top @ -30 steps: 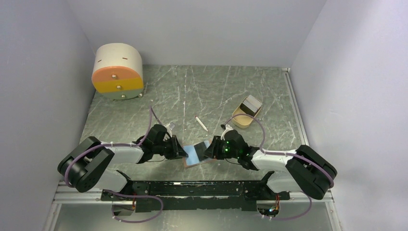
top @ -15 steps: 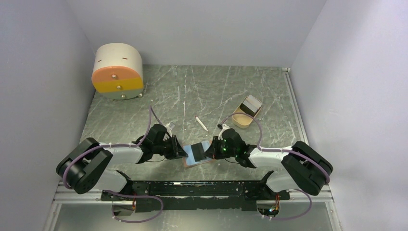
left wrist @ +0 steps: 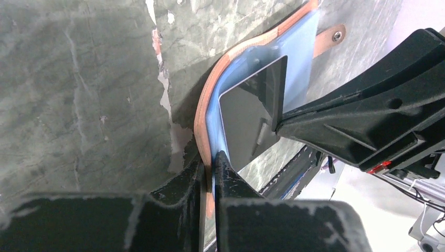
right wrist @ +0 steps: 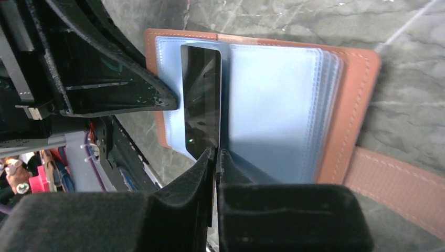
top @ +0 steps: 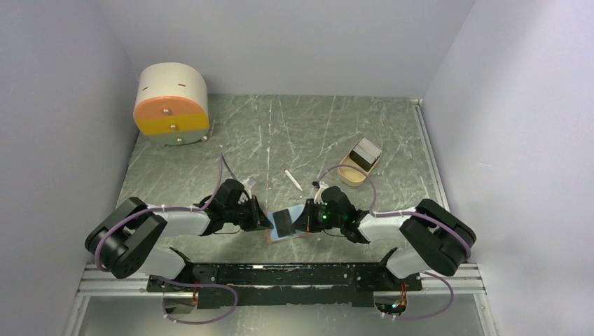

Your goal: Put the credit cards into the card holder

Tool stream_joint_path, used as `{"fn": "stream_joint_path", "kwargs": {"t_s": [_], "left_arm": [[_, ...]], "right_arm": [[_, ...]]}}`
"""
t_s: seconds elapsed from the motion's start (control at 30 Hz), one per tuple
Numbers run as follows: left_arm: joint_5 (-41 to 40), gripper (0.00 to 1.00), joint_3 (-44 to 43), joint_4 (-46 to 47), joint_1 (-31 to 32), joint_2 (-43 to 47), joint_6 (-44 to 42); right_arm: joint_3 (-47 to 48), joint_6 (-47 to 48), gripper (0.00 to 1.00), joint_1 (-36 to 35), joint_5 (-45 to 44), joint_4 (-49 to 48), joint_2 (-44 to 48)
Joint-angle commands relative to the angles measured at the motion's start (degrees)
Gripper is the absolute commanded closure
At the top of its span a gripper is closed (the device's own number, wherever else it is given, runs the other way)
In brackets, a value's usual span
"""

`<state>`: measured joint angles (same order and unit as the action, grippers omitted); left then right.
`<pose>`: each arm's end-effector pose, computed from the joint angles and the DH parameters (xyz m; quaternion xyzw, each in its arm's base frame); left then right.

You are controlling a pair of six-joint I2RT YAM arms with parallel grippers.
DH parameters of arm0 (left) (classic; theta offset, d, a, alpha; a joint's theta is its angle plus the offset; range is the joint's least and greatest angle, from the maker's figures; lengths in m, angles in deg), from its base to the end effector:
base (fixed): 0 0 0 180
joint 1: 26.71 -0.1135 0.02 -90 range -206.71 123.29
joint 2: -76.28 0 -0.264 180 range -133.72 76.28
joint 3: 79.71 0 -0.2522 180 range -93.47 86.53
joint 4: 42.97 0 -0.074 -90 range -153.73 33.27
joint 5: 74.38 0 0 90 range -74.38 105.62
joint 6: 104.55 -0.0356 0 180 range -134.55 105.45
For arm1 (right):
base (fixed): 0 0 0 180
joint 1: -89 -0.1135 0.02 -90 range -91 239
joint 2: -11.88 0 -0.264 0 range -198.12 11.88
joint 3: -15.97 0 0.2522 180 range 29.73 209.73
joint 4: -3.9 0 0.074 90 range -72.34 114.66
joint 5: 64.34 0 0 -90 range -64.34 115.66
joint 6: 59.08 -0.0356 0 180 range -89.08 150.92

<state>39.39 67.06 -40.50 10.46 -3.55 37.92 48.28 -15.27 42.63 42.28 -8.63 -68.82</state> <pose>0.1692 -0.1463 0.1159 -0.0404 0.9039 -0.4033 0.1368 0.1530 0.1753 0.1221 -0.0672 0.8810 0.4144 0.2182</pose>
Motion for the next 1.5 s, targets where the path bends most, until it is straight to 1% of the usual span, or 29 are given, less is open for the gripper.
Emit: {"fn": "stream_joint_path", "kwargs": {"t_s": [0.0,0.03,0.3,0.4,0.5,0.57,0.67,0.73,0.83,0.93,1.23,1.47], "left_arm": [[2.1,0.91,-2.2,1.8,-0.3,-2.3,-1.0],[2.2,0.91,-2.3,2.0,-0.3,-2.8,-1.0],[2.3,0.91,-1.8,2.6,-0.3,-2.7,-0.8],[1.9,0.91,-2.0,1.9,-0.3,-2.4,-1.0],[1.8,0.91,-2.2,1.2,-0.3,-2.0,-1.3],[1.4,0.91,-2.4,0.3,-0.3,-1.6,-1.8],[1.1,0.91,-2.7,-1.1,-0.3,-1.1,-2.4],[0.9,0.89,-2.6,-1.3,-0.3,-0.7,-2.5],[0.4,0.86,-2.0,-1.5,-0.3,0.2,-2.5],[-0.1,0.84,-1.2,-1.4,-0.3,1.0,-2.2],[-0.3,0.84,-0.6,-1.6,-0.3,1.4,-2.1],[-0.5,0.83,-0.3,-1.3,-0.3,1.4,-2.0]], "right_arm": [[0.3,-3.0,0.89,-0.3,3.5,-7.0,-1.8],[0.4,-3.3,0.88,-0.3,3.5,-7.5,-2.0],[0.6,-6.5,0.83,-0.4,5.5,-13.0,-4.7],[1.0,-6.7,0.82,-0.4,4.7,-12.3,-4.7],[1.9,-5.6,0.96,-0.4,2.4,-8.2,-3.2],[2.5,-3.6,0.99,-0.3,0.7,-4.1,-1.3],[2.5,-0.1,1.00,0.0,-1.2,1.2,1.6],[1.6,0.6,1.00,1.1,-1.1,2.2,2.4],[-0.3,0.3,1.00,3.0,0.4,0.7,3.0],[-0.6,0.5,1.00,3.6,0.0,0.6,2.8],[-3.4,-0.4,1.00,5.9,-0.3,-1.7,3.5],[-3.3,-0.2,1.00,6.1,0.6,-2.1,2.8]]}}
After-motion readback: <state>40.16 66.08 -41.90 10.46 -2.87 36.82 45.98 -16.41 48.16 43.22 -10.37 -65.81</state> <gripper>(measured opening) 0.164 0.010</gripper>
